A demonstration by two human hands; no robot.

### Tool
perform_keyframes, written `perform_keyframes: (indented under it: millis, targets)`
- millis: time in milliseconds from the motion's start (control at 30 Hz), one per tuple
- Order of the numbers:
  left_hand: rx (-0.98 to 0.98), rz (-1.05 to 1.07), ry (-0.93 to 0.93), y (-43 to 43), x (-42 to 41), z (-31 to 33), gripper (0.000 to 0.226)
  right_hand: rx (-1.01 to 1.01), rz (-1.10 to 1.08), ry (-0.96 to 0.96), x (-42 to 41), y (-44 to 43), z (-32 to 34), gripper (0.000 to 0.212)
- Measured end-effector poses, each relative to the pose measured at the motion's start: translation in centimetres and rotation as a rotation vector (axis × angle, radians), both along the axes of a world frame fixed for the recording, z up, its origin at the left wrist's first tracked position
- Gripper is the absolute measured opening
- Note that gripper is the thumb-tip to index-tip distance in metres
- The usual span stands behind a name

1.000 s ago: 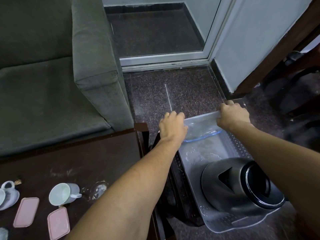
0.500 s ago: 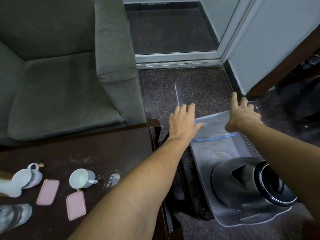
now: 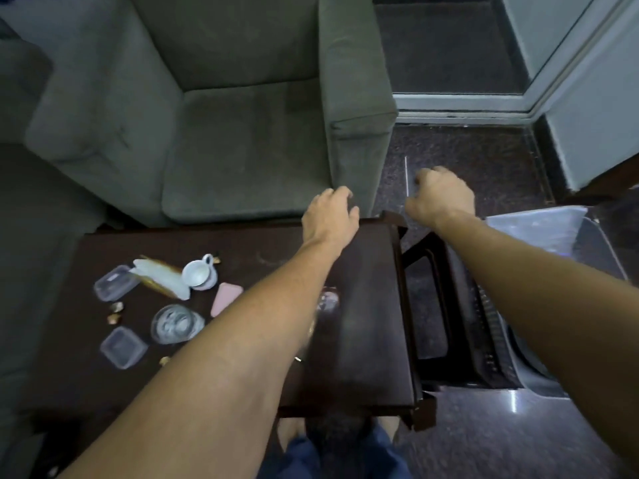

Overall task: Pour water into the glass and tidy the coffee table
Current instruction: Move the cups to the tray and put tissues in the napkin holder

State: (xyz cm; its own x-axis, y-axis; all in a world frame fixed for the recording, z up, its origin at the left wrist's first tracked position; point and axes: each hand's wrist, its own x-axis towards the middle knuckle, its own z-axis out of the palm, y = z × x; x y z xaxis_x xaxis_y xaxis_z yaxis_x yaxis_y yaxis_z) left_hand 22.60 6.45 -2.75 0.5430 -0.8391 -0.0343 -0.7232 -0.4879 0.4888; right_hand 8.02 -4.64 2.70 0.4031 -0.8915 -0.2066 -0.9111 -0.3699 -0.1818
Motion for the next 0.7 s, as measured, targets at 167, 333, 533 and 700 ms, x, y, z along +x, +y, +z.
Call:
perform_keyframes:
  millis: [167, 333, 533, 700]
  targets:
    - [0.086, 0.065, 0.04, 6.1, 5.8, -0.2, 0.026, 0.096, 0.085, -0.002, 6.5, 7.2, -0.5, 0.039]
    - [0.147, 0.145, 0.119, 11.2, 9.3, -1.9, 0.029, 0.183, 0.121, 0.023, 10.3, 12.0, -2.6, 0.034]
    - [0.208, 0.256, 0.268, 15.5, 11.0, -7.0, 0.032, 0.285, 0.137, 0.025, 13.2, 16.5, -7.9, 0.027]
    - [0.245, 0.325, 0.436, 16.6, 10.4, -10.9, 0.036, 0.32, 0.194, 0.085, 14.2, 18.6, -12.8, 0.035]
